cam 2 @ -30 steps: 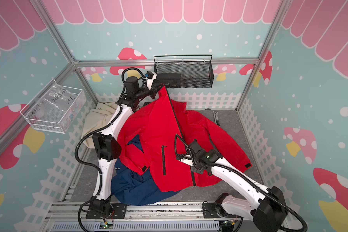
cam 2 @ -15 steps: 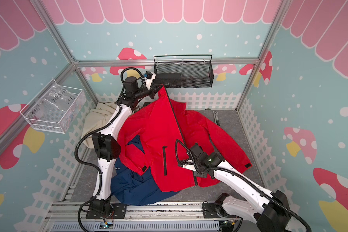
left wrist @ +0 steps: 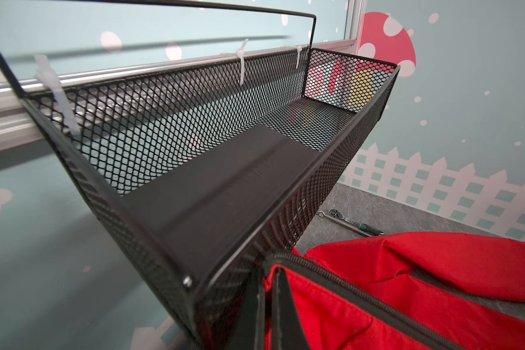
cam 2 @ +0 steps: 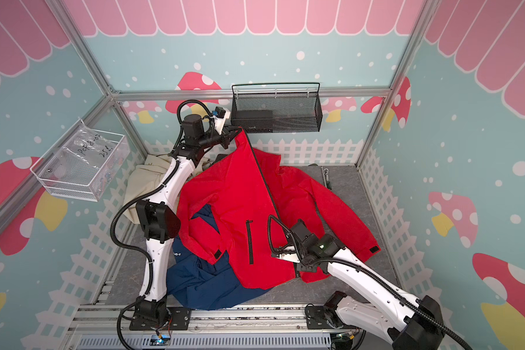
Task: Unzip the jacket
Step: Unzip the zipper on the jacket.
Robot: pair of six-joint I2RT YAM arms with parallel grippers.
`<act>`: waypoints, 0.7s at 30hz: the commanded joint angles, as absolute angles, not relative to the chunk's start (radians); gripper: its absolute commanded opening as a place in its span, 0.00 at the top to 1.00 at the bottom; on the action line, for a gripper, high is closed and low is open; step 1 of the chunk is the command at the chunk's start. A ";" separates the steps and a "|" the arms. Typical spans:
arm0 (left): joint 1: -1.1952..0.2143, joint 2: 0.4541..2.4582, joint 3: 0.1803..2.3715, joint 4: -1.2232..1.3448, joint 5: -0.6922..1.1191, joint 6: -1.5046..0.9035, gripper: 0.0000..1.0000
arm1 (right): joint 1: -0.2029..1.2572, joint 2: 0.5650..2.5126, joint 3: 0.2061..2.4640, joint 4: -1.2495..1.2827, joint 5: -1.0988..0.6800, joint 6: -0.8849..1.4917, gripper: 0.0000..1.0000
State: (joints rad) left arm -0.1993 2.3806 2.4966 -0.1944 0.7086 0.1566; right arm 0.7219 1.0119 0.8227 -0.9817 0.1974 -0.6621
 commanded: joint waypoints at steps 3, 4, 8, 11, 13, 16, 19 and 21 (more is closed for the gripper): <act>-0.034 2.410 2.548 -0.064 0.322 0.137 1.00 | 0.730 0.975 0.798 -1.108 0.175 -0.714 1.00; -0.031 2.409 2.549 -0.064 0.318 0.136 1.00 | 0.731 0.965 0.792 -1.114 0.174 -0.723 1.00; -0.020 2.409 2.550 -0.065 0.312 0.135 1.00 | 0.733 0.897 0.780 -1.116 0.151 -0.787 1.00; -0.016 2.409 2.548 -0.071 0.316 0.137 1.00 | 0.733 0.883 0.774 -1.126 0.150 -0.811 1.00; -0.013 2.410 2.548 -0.075 0.316 0.141 1.00 | 0.735 0.887 0.769 -1.132 0.151 -0.813 1.00; -0.006 2.415 2.548 -0.071 0.310 0.141 1.00 | 0.736 0.880 0.767 -1.133 0.138 -0.819 1.00; 0.000 2.425 2.560 -0.075 0.301 0.148 1.00 | 0.741 0.865 0.768 -1.140 0.114 -0.821 1.00; 0.007 2.437 2.580 -0.091 0.296 0.157 1.00 | 0.744 0.864 0.769 -1.150 0.106 -0.816 1.00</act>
State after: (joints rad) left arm -0.1947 2.3920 2.5202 -0.2062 0.7170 0.1596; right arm 0.7334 0.8764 0.7849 -1.0584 0.1532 -0.7856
